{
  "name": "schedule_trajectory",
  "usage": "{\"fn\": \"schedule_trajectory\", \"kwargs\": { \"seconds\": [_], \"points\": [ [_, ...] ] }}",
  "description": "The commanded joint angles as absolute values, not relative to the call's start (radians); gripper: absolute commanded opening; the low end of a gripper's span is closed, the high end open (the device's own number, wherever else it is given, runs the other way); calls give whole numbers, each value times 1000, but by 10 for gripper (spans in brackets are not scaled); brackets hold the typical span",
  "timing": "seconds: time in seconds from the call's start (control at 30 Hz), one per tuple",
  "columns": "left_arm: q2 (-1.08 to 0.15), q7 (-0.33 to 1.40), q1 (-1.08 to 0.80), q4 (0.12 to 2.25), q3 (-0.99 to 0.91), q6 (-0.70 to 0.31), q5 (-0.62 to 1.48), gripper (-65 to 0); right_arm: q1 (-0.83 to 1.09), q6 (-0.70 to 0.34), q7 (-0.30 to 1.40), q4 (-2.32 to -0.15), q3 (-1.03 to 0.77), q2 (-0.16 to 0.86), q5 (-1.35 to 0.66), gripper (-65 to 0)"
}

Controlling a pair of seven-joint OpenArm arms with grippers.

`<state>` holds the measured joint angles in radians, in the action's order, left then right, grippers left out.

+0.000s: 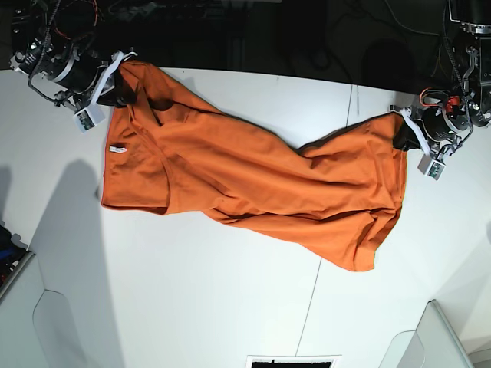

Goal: Layout the t-shirt on the table in an organized manner, then fold the t-shirt properly
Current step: 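Grasp the shirt ends with both grippers and lift it taut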

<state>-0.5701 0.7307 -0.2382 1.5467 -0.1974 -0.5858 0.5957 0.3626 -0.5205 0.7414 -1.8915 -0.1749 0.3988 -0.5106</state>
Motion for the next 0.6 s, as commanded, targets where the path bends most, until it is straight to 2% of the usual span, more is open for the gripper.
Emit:
{"fn": "schedule_trajectory", "kwargs": {
  "seconds": [0.0, 0.17, 0.37, 0.57],
  "points": [
    [-603, 722, -233, 1568, -207, -588, 598, -650, 356, -532, 717, -1937, -191, 413, -531, -650],
    [-627, 723, -234, 1662, -318, -590, 650, -650, 362, -532, 757, -2090, -284, 413, -574, -650],
    [-636, 794, -233, 1811, -542, -652, 833, -650, 380, -547, 782, -2282, -473, 413, -653, -650],
    [-649, 804, -233, 1899, -720, -652, 925, -650, 373, -564, 783, -2356, -699, 413, -774, -650]
  ]
}}
